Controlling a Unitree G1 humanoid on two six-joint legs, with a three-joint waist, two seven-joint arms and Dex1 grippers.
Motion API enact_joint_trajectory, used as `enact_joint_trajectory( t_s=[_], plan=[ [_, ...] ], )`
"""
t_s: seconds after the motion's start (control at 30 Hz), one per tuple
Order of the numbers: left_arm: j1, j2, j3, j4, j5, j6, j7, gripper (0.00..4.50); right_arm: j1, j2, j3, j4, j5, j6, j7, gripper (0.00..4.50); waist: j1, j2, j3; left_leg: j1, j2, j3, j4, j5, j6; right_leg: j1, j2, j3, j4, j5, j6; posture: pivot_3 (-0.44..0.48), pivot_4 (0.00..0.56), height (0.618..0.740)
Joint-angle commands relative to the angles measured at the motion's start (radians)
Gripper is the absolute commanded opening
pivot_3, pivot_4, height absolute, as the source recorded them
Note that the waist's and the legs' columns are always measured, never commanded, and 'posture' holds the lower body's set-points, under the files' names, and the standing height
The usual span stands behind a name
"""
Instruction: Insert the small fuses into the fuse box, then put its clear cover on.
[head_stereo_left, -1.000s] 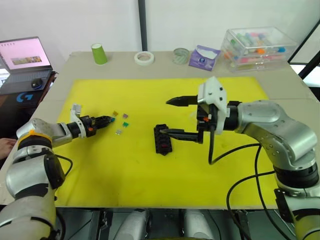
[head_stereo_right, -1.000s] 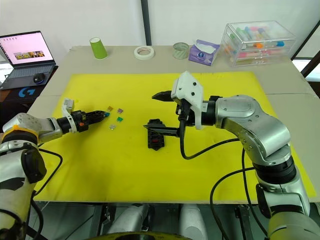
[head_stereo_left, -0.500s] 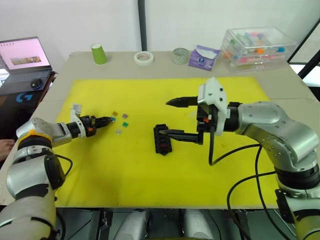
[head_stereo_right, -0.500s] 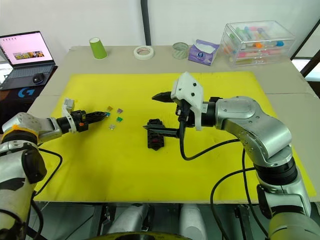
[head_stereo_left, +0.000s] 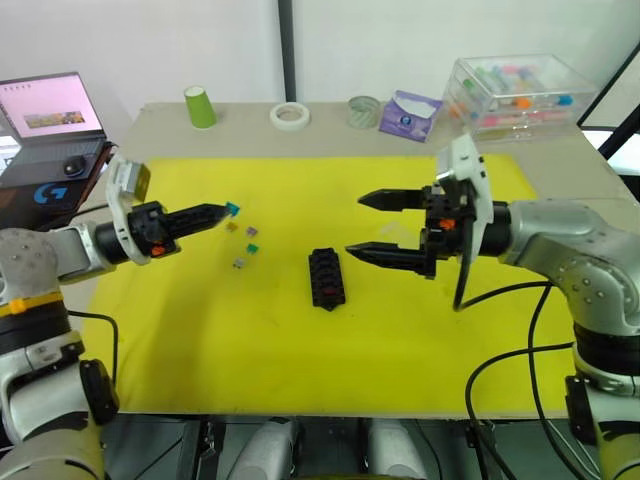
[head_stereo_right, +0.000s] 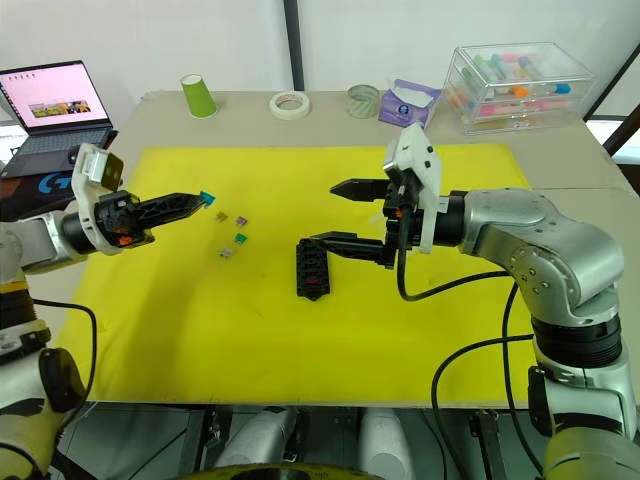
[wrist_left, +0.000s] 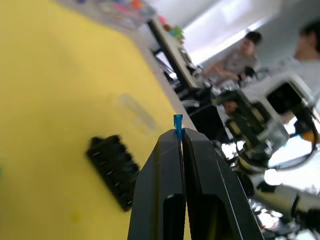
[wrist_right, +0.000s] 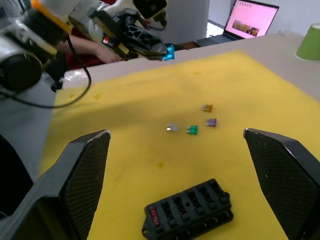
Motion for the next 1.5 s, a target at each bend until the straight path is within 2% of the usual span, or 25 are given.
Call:
enact_joint_trajectory(
  t_s=[0.03, 0.13, 0.23, 0.3, 0.4, 0.53, 0.77, 1.2, 1.3, 1.43, 1.5],
  plan=[
    [0.008, -0.049, 0.016, -0.153, -0.096, -0.036, 0.049, 0.03, -0.066, 0.048, -0.07, 0.038, 0.154, 0.079, -0.052, 4.5, -0.002, 0.0, 0.0, 0.0, 0.0, 0.0, 0.0, 0.0, 0.0, 0.0, 0.0, 0.0, 0.0, 0.0, 0.0, 0.0, 0.15, 0.74],
    [0.017, -0.082, -0.042, -0.243, -0.12, -0.068, 0.085, 0.03, -0.109, 0.084, -0.096, 0.073, 0.237, 0.133, -0.114, 4.5, -0.006, 0.0, 0.0, 0.0, 0.001, 0.0, -0.001, 0.0, 0.0, 0.0, 0.0, 0.0, -0.001, 0.0, 0.0, 0.0, 0.15, 0.74],
    [0.014, -0.095, -0.087, -0.285, -0.13, -0.121, 0.104, 0.03, -0.117, 0.078, -0.085, 0.078, 0.243, 0.145, -0.13, 4.5, -0.001, 0.0, 0.0, 0.0, 0.001, 0.0, 0.0, 0.0, 0.0, 0.0, 0.0, 0.0, -0.001, 0.0, 0.0, 0.0, 0.15, 0.74],
    [0.009, -0.107, -0.109, -0.304, -0.134, -0.16, 0.119, 0.0, -0.107, 0.073, -0.071, 0.074, 0.232, 0.138, -0.131, 4.11, 0.001, 0.0, 0.0, 0.0, 0.001, 0.001, 0.0, 0.0, 0.0, 0.001, 0.0, 0.0, -0.002, 0.0, 0.0, 0.0, 0.15, 0.74],
    [0.018, -0.154, -0.141, -0.325, -0.081, -0.318, 0.128, 0.0, -0.105, 0.081, -0.076, 0.076, 0.278, 0.164, -0.15, 3.26, 0.001, 0.0, 0.0, 0.0, 0.0, 0.001, 0.0, 0.0, 0.0, 0.001, 0.0, 0.0, -0.002, 0.0, 0.0, 0.0, 0.15, 0.74],
    [0.042, -0.097, -0.237, -0.335, -0.048, -0.379, 0.066, 0.0, -0.104, 0.095, -0.092, 0.078, 0.347, 0.191, -0.199, 3.26, -0.003, 0.0, 0.0, 0.0, 0.001, 0.001, 0.0, 0.0, 0.0, 0.001, 0.0, 0.0, -0.003, 0.0, 0.0, 0.0, 0.15, 0.74],
    [0.019, -0.097, -0.273, -0.276, -0.073, -0.449, 0.045, 0.0, -0.097, 0.099, -0.096, 0.086, 0.414, 0.205, -0.256, 3.26, 0.001, 0.0, 0.0, 0.0, 0.001, 0.001, 0.0, 0.0, 0.0, 0.001, 0.0, 0.0, -0.003, 0.0, 0.0, 0.0, 0.15, 0.74],
    [0.002, -0.096, -0.333, -0.249, -0.065, -0.512, 0.01, 0.0, -0.103, 0.1, -0.081, 0.101, 0.425, 0.197, -0.28, 3.26, 0.001, 0.0, 0.0, 0.0, 0.001, 0.001, 0.0, 0.0, 0.0, 0.001, 0.001, 0.0, -0.004, 0.0, 0.0, 0.0, 0.15, 0.74],
    [-0.001, -0.094, -0.351, -0.245, -0.066, -0.52, -0.002, 0.0, -0.102, 0.092, -0.071, 0.1, 0.417, 0.197, -0.268, 2.73, 0.0, 0.0, 0.0, 0.0, 0.001, 0.001, 0.0, 0.0, 0.0, 0.001, 0.001, 0.0, -0.004, 0.0, 0.0, 0.0, 0.15, 0.74],
    [0.003, -0.094, -0.358, -0.245, -0.066, -0.532, -0.004, 0.0, -0.101, 0.095, -0.066, 0.098, 0.414, 0.193, -0.271, 1.39, -0.001, 0.0, 0.0, 0.0, 0.001, 0.001, -0.001, 0.0, 0.0, 0.001, 0.001, 0.0, -0.004, 0.0, 0.0, 0.0, 0.15, 0.74],
    [0.0, -0.092, -0.365, -0.241, -0.064, -0.539, -0.006, 0.0, -0.101, 0.096, -0.066, 0.097, 0.415, 0.191, -0.273, 1.39, 0.0, 0.0, 0.0, 0.0, 0.001, 0.001, -0.001, 0.0, 0.0, 0.001, 0.001, 0.0, -0.004, 0.0, 0.0, 0.0, 0.15, 0.74]
  ],
)
